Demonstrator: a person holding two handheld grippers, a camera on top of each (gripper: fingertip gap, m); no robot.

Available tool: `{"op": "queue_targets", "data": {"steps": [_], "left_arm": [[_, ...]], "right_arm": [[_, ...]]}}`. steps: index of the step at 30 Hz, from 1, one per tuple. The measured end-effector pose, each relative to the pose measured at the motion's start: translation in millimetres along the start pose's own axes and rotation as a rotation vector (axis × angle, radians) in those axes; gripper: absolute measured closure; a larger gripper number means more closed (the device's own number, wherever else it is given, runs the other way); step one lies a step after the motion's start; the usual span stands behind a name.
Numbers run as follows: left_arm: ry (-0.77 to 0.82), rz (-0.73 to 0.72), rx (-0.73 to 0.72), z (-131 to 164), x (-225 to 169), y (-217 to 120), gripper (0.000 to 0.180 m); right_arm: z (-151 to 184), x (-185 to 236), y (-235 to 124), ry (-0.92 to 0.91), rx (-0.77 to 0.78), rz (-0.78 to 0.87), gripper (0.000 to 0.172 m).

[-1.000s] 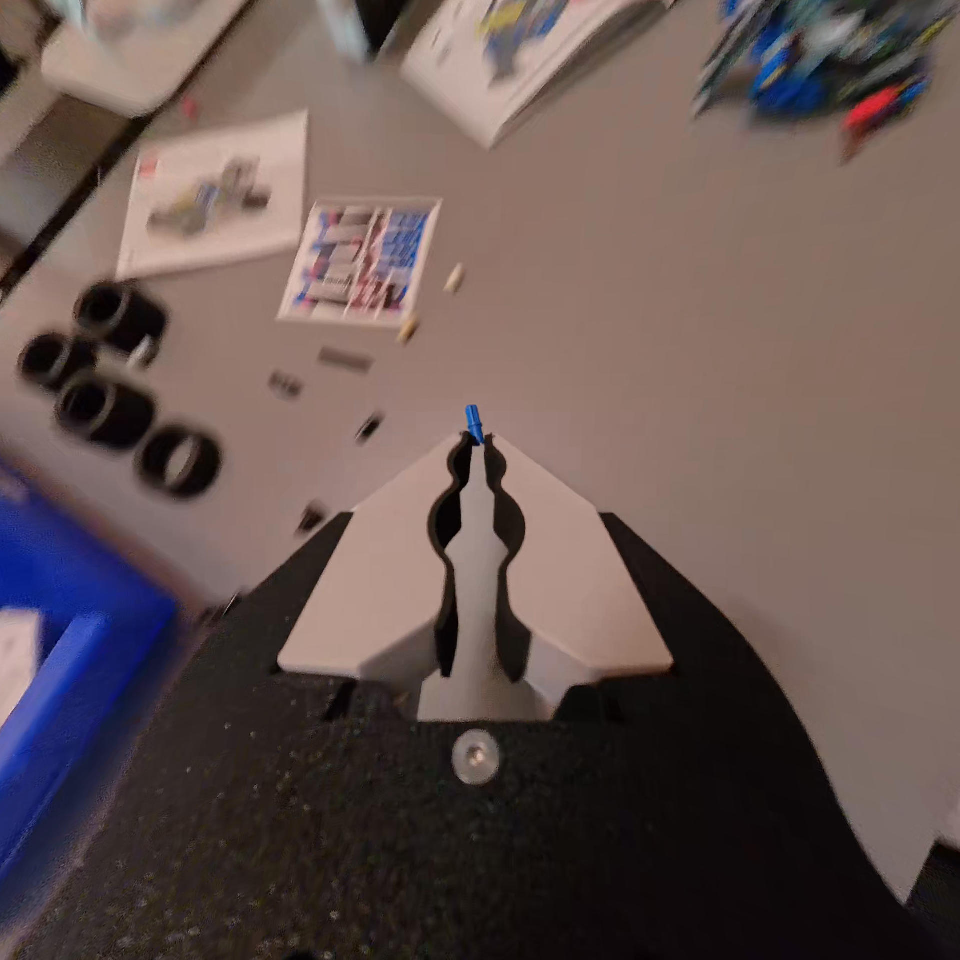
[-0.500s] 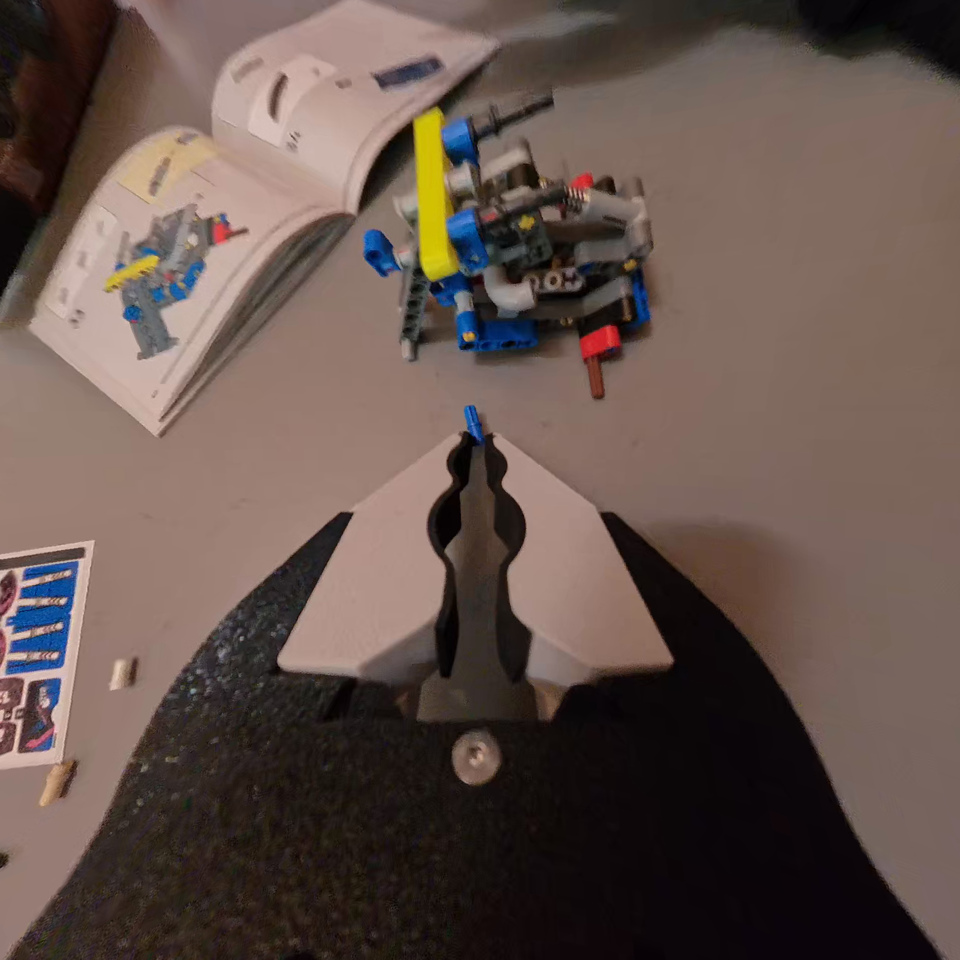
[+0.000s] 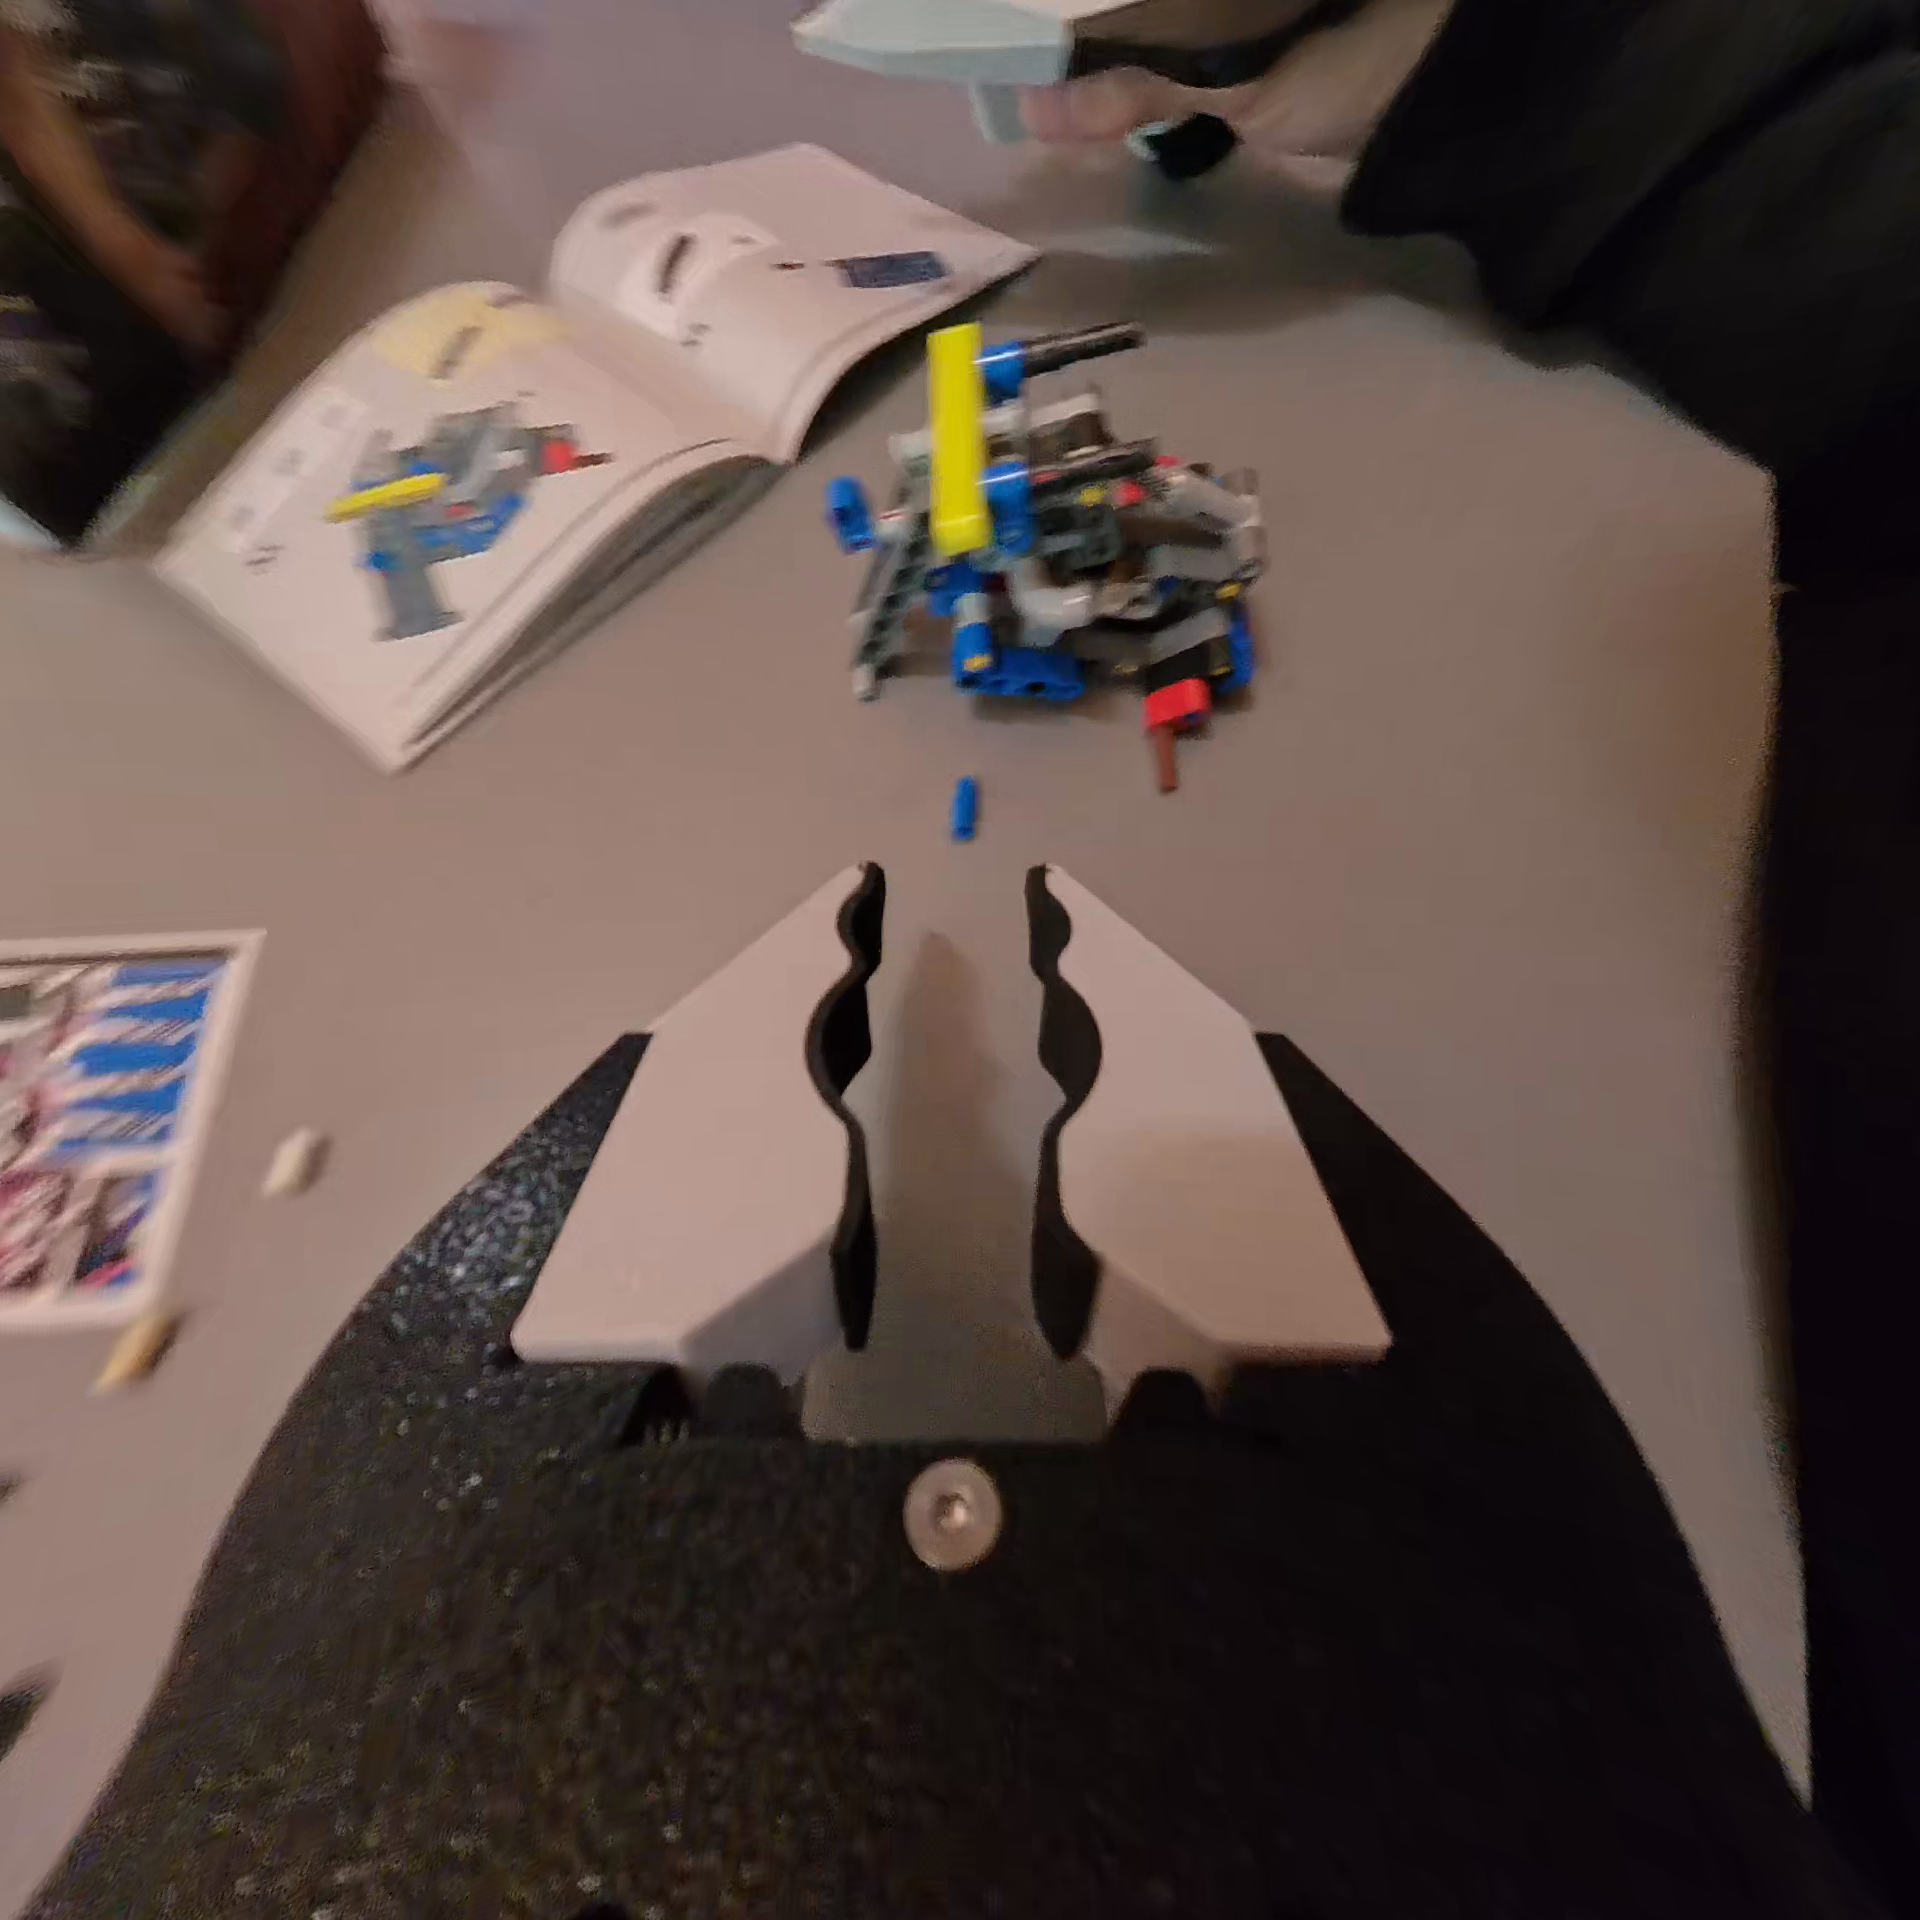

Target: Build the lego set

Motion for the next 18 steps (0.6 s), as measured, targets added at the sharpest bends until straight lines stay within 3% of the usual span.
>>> {"op": "queue_targets", "data": {"steps": [5,12,14,18], "left_arm": [[-0.101,-0.342,0.053,33,70,-61,0.165],[-0.229,-0.754,0.368,116,148,-164,0.168],[-0.281,-0.776,0.41,130,158,-178,0.168],[-0.357,-0.685,0.379,131,160,-159,0.163]], "right_arm": [[1,-2,-1,-0.007,0.009,0.019,0.132],[4,-4,0,-0.008,0.023,0.035,0.132],[4,-5,0,-0.01,0.028,0.038,0.132],[5,-4,2,-0.015,0.038,0.035,0.132]]}}
Point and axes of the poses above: each gripper's, where its closed fingertips meet, y out along the fingers, z out of its underside, x = y × z across the jaws, the point moved 6 cm from there along -y, back along the fingers, and after that the axes turned 15 degrees about -z, right-handed, at the moved point
